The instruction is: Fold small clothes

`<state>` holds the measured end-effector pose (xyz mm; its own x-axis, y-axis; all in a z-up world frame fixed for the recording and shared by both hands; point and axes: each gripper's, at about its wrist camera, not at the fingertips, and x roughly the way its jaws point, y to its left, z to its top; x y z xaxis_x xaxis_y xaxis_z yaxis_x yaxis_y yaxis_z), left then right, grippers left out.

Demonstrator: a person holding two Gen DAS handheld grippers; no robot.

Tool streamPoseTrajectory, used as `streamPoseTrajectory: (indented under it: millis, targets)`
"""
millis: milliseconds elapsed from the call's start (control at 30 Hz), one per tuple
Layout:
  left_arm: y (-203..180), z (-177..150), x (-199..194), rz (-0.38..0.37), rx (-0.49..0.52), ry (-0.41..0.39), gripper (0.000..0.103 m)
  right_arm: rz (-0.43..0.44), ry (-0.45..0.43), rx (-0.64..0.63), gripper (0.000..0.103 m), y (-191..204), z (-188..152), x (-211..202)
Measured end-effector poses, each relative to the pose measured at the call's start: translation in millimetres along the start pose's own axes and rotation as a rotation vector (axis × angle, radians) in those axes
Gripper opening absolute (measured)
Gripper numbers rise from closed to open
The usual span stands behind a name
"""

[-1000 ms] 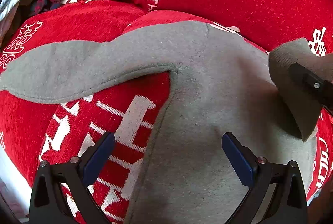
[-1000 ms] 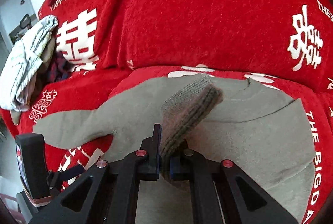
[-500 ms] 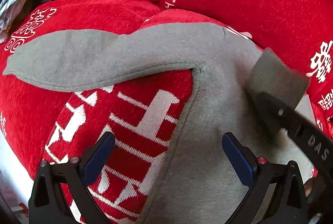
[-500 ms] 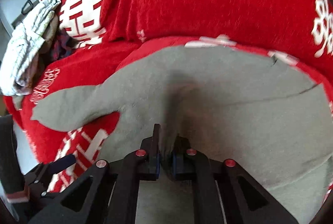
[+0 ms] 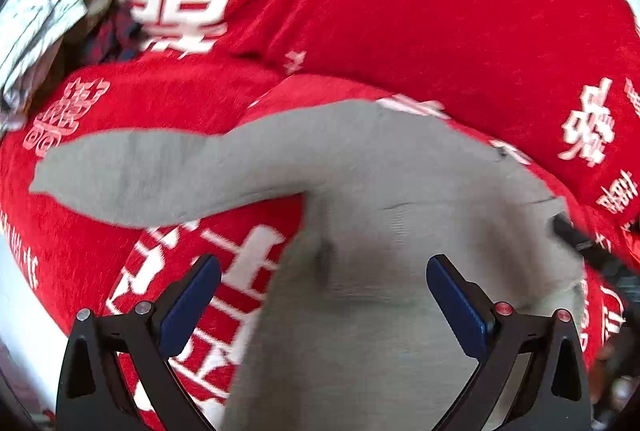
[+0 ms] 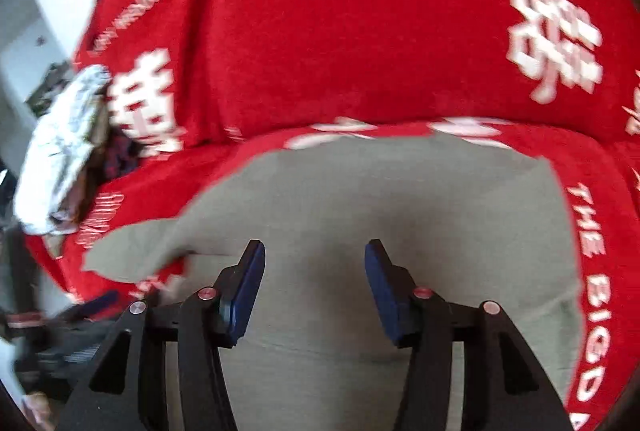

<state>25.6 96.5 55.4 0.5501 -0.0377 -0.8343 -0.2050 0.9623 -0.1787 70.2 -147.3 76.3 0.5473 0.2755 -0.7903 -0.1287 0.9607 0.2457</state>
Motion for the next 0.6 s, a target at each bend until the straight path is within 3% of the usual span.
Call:
streamPoseTrajectory:
  millis: [133, 233, 333, 400, 500, 600]
  targets:
    - [-41.4, -4.1, 19.7, -0.085, 0.105, 0.082, 0.103, -0.123, 0.083, 0.032, 0.056, -37.4, -11.9, 29.4]
    - [-70.7, -14.3, 45.9, -0.086, 0.173, 0.130, 0.103, -0.197, 0.087, 0.043, 0.054, -65.6, -18.1, 38.9]
    - [-82.3, -23.4, 76.2, -0.017, 0.217, 0.185, 0.103, -0.169, 0.055, 0.135, 0.054, -101.3, -16.6, 24.9]
    - [-83.1, -23.9, 75.4, 0.012, 0.225, 0.158, 0.103, -0.118, 0.031, 0.187, 0.054, -119.6, -11.9, 11.1]
    - [-89.9, -17.3, 72.1, -0.024, 0.212, 0.151, 0.103, -0.114, -0.037, 0.190, 0.056, -133.6, 2.4, -5.0]
    - [-103.3, -14.9, 83.5, -0.004, 0.236, 0.163, 0.103, -0.102, 0.005, 0.167, 0.056, -142.4, 27.5, 11.9]
